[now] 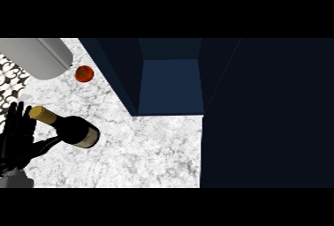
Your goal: Pick up the wine, place it into the cabinet and close the cabinet
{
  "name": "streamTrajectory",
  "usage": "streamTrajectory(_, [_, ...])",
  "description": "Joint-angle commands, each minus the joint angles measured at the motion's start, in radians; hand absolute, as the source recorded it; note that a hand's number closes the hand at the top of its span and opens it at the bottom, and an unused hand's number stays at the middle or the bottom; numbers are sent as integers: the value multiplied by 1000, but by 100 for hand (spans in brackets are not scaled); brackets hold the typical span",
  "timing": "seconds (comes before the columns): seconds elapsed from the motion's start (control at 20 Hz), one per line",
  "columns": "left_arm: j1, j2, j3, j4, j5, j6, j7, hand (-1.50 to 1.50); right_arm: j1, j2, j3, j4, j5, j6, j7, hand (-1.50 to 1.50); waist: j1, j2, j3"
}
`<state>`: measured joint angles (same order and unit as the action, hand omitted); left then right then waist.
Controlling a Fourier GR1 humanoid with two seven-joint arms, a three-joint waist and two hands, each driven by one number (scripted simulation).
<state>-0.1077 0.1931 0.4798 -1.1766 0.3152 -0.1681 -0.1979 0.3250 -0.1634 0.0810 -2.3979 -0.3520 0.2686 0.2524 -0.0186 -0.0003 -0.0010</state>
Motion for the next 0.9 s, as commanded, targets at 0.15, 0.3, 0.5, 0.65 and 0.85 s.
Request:
streamTrajectory(0.15, [-34, -21, -30, 217, 7, -133, -149, -150, 35, 10, -19, -102, -97, 11, 26, -150, 4, 1, 0])
streamTrajectory(0.3, [-53, 37, 1, 340, 29, -211, -181, -150, 69, -9, -17, -184, -101, 13, 56, -150, -4, 1, -1])
streamTrajectory(0.5, [-108, 24, -4, 436, 30, -223, -212, -150, 44, -29, -62, -177, -169, 9, 88, -150, -2, 1, -1])
streamTrajectory(0.65, [-98, 14, -19, 542, -6, -268, -326, -150, 90, 15, -9, -105, -77, 65, -28, -150, -4, 1, 0])
streamTrajectory(0.85, [-209, 46, -11, 686, -10, -281, -368, -150, 13, 1, -51, -115, -124, 7, 46, -150, -4, 4, -1])
